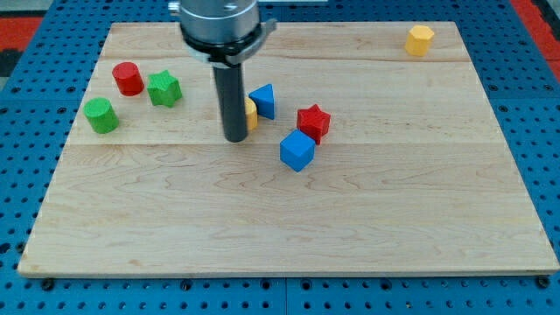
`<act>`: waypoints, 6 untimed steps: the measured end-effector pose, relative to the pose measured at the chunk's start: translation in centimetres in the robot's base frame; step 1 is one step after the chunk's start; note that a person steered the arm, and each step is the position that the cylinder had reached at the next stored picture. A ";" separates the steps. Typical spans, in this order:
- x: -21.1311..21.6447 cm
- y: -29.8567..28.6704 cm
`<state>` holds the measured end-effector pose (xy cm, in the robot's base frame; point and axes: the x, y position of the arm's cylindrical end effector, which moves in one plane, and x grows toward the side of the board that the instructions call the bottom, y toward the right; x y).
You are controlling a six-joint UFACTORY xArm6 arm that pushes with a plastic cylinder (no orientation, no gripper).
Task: Nudge the yellow heart a bit right
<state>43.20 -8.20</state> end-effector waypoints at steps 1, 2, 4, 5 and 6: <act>-0.4 -7.8; -3.8 -9.5; -2.4 -1.0; 0.0 3.0; 2.0 5.3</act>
